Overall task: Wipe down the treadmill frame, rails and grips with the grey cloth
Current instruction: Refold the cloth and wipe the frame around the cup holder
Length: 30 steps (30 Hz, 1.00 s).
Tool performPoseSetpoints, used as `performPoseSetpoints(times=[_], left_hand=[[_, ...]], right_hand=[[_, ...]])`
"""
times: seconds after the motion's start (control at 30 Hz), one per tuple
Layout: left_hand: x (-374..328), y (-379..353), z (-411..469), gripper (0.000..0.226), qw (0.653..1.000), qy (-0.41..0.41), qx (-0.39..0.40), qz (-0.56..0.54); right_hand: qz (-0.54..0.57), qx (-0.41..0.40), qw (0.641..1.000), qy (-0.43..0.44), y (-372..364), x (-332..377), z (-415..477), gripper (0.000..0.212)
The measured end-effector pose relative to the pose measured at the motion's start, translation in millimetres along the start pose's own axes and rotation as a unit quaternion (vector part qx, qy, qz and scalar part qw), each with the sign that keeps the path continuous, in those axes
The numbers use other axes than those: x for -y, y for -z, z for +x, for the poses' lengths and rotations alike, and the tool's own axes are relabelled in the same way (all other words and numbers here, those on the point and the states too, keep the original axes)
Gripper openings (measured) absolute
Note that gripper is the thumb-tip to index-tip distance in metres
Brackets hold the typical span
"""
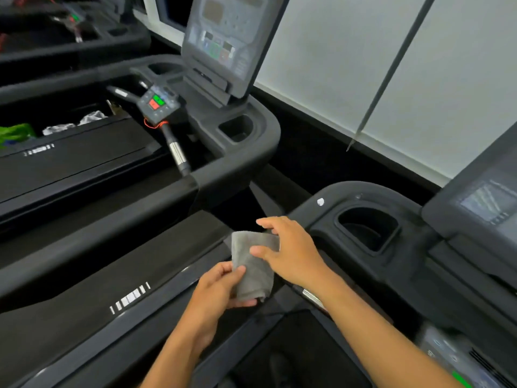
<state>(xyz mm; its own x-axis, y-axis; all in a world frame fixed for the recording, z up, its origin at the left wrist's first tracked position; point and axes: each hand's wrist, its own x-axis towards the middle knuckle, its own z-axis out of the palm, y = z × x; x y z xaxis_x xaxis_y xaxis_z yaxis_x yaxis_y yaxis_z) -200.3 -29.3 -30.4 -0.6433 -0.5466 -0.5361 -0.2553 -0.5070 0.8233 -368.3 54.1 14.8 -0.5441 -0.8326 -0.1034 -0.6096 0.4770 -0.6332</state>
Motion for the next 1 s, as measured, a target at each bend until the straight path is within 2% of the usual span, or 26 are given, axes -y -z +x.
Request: performPoseSetpoints(times=[0.03,0.1,0.17,0.23,0.33,0.4,0.57,0.67,0.77,0.83,0.87,0.93,1.0], left_hand=[[-1.8,0.2,0.5,0.024,1.0,0.007,0.004,-0.016],[-4.0,-0.2,2.6,0.027,0.999,0.014,0.007,-0.036],[-7.5,5.2,3.7,0.029,1.0,0.009,0.007,-0.027],[-12.7,6.4,3.3,0.031,1.0,0.005,0.03,-0.004],[-20.2,0.0,1.7,0.03,0.998,-0.017,0.064,0.016],[-24.6,-2.4,2.2,0.024,0.997,-0.042,0.067,0.005],[-37.4,0.7,11.7,0.026,0.995,-0.091,0.038,-0.032],[-37.5,4.3,15.4,0.029,0.992,-0.119,0.008,-0.036],[-21.1,12.8,19.0,0.029,0.992,-0.106,-0.055,-0.039],[-2.2,22.7,23.1,0.018,0.984,-0.101,-0.144,0.031],[7.0,27.9,25.1,0.016,0.975,-0.099,-0.183,0.081],[23.0,36.2,28.5,0.026,0.953,-0.106,-0.214,0.188],[30.5,38.5,33.0,0.04,0.94,-0.117,-0.215,0.237]], right_hand=[[0.018,0.01,1.0,0.016,1.1,3.9,-9.0,0.079],[0.024,0.091,0.995,0.041,1.0,9.3,-28.0,0.116],[-0.045,0.147,0.984,0.084,-11.1,14.7,-41.5,0.138],[-0.071,0.126,0.985,0.096,-29.2,13.8,-45.5,0.131],[-0.02,0.011,0.995,0.098,-49.2,6.6,-42.3,0.1],[-0.004,-0.03,0.995,0.093,-51.0,-0.1,-35.8,0.093],[-0.009,0.019,0.99,0.139,-25.5,2.6,-4.3,0.086],[-0.029,-0.06,0.98,0.189,-17.2,2.2,9.6,0.077],[-0.122,-0.109,0.951,0.261,-49.3,-17.8,13.9,0.06],[-0.219,-0.081,0.925,0.301,-84.9,-42.3,11.5,0.058],[-0.257,-0.037,0.921,0.289,-98.3,-53.0,7.9,0.068],[-0.297,0.027,0.921,0.249,-113.2,-65.7,-2.3,0.089],[-0.275,0.048,0.928,0.245,-114.2,-67.1,-6.4,0.089]])
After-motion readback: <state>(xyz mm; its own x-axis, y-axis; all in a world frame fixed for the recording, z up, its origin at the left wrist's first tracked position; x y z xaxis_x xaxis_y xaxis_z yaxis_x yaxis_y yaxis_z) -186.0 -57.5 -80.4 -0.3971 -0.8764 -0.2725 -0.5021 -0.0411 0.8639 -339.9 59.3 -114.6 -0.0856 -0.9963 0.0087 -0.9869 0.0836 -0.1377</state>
